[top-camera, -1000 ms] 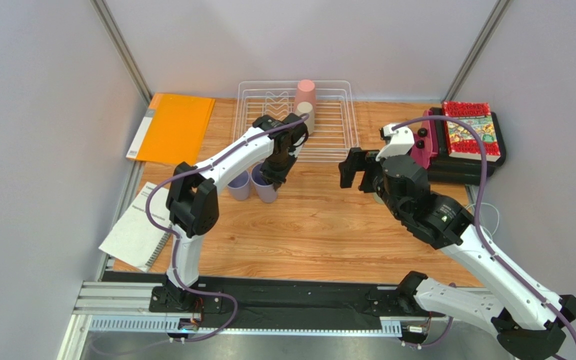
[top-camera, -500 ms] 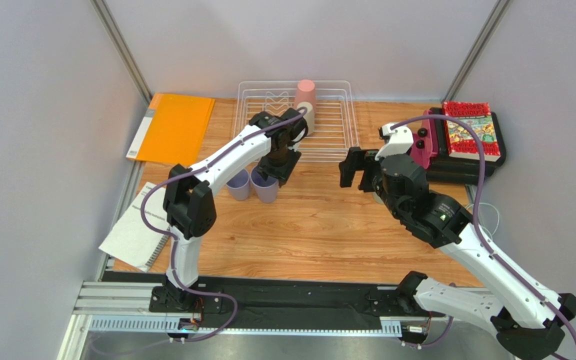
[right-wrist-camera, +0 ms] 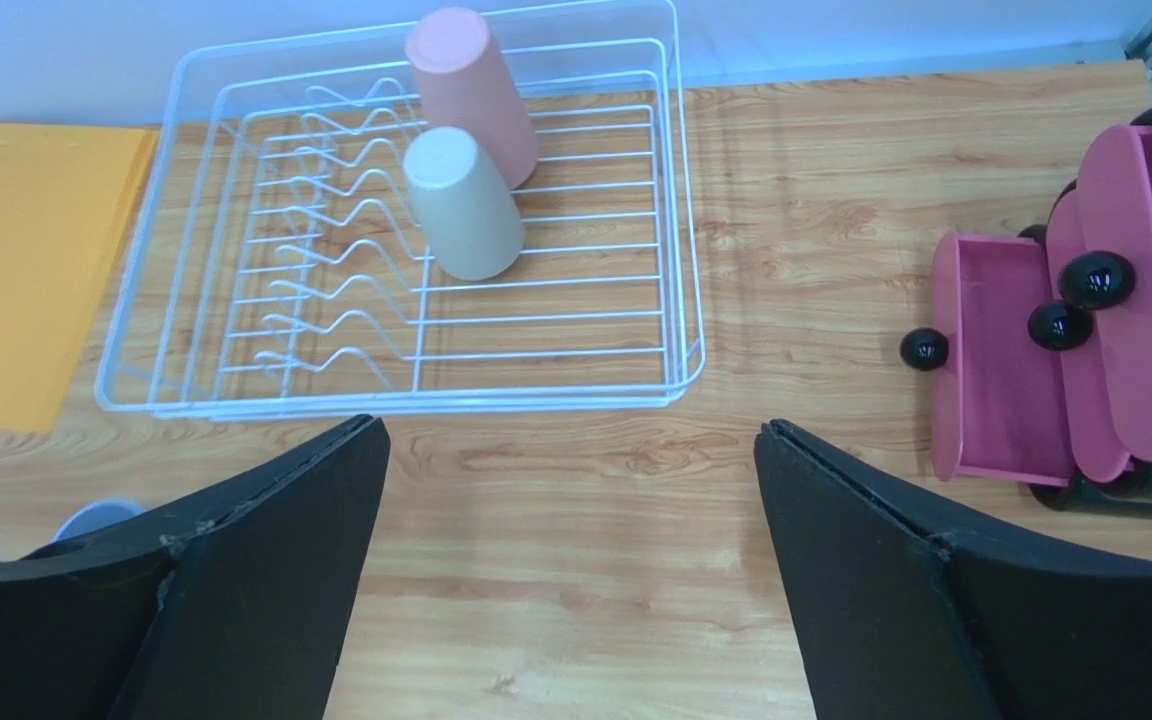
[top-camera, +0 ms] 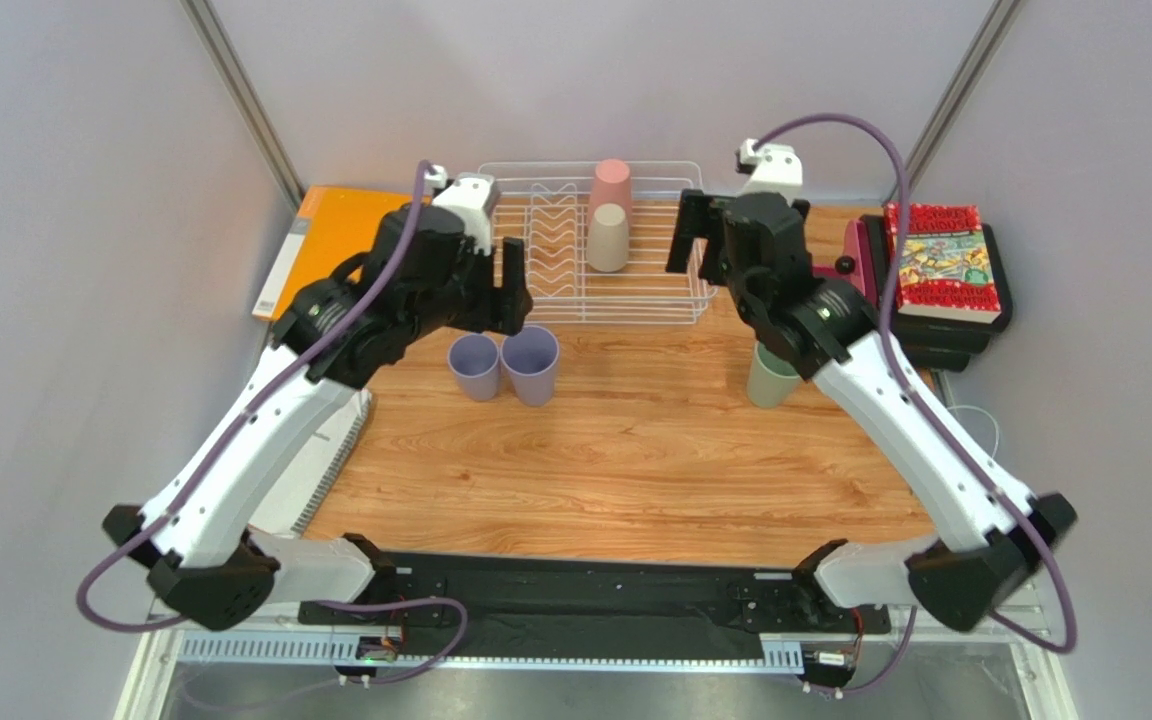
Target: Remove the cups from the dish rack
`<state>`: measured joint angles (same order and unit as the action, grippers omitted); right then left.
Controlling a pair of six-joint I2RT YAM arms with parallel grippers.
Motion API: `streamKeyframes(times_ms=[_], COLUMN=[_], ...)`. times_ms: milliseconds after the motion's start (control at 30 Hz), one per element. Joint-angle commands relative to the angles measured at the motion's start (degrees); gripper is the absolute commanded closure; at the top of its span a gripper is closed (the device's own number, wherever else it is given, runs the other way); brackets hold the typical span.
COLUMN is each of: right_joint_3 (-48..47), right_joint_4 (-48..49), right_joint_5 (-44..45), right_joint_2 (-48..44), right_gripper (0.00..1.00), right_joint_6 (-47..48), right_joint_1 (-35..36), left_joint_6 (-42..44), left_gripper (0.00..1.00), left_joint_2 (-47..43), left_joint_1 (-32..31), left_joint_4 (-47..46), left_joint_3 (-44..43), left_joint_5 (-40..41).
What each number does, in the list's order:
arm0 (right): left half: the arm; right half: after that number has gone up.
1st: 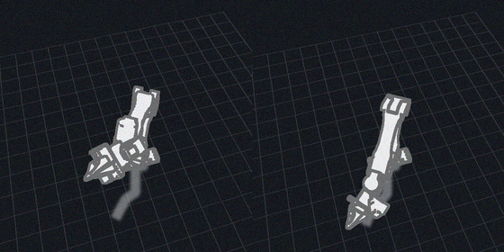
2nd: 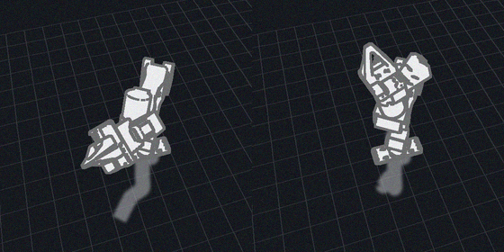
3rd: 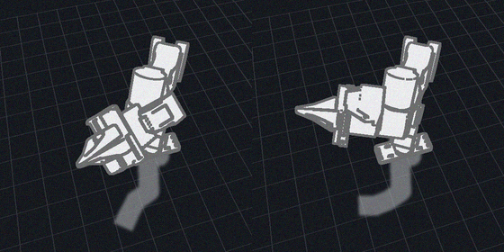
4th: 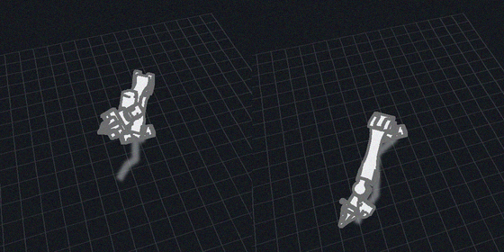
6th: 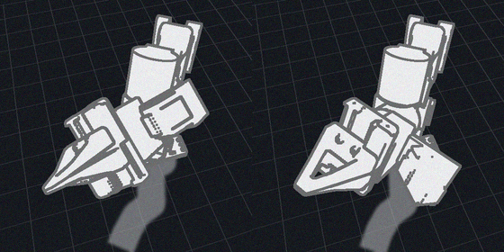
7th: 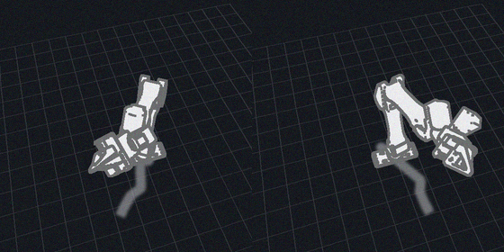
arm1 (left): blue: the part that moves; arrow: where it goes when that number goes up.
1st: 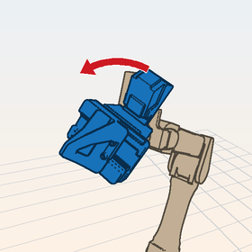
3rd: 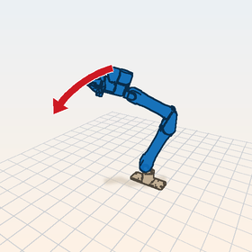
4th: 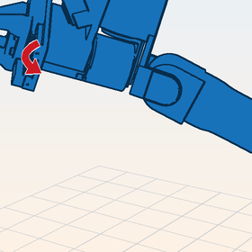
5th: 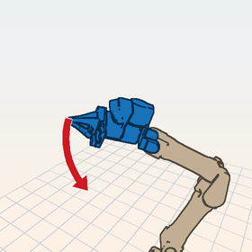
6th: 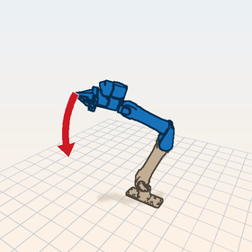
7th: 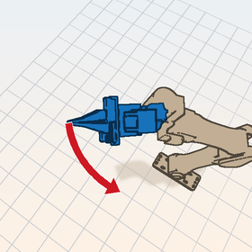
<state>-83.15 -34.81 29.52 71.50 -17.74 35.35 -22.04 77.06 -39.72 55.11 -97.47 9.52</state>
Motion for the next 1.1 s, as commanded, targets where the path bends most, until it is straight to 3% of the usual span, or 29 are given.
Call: streamKeyframes(times_ms=[0, 333, 700, 867, 1067], right_joint_3=[-8.33, -29.16, -44.62, -51.22, -51.23], right_joint_4=[1.85, 4.13, 6.77, 7.03, 9.23], right_joint_5=[-2.27, -1.57, -3.68, -4.64, -5.35], right_joint_2=[11.09, 37.11, 55.91, 61.47, 64.54], right_gripper=[0.0, 0.0, 0.0, 0.0, 0.0], right_joint_6=[1.47, 5.6, 7.89, 8.24, 7.98], right_joint_1=[-2.13, -3.01, -4.33, -4.42, -4.94], left_joint_6=[-2.91, -3.71, -4.15, -5.2, -6.08], left_gripper=[0.23, 0.23, 0.23, 0.23, 0.23], left_joint_2=[-6.73, -18.78, -19.4, -19.22, -21.07], left_joint_1=[-0.09, -0.18, -0.18, -0.09, -0.09], left_joint_4=[-4.92, -9.14, -11.52, -12.22, -13.01], left_joint_3=[8.51, 21.79, 27.51, 30.49, 34.01], left_joint_5=[4.54, 7.62, 8.32, 7.45, 7.36])
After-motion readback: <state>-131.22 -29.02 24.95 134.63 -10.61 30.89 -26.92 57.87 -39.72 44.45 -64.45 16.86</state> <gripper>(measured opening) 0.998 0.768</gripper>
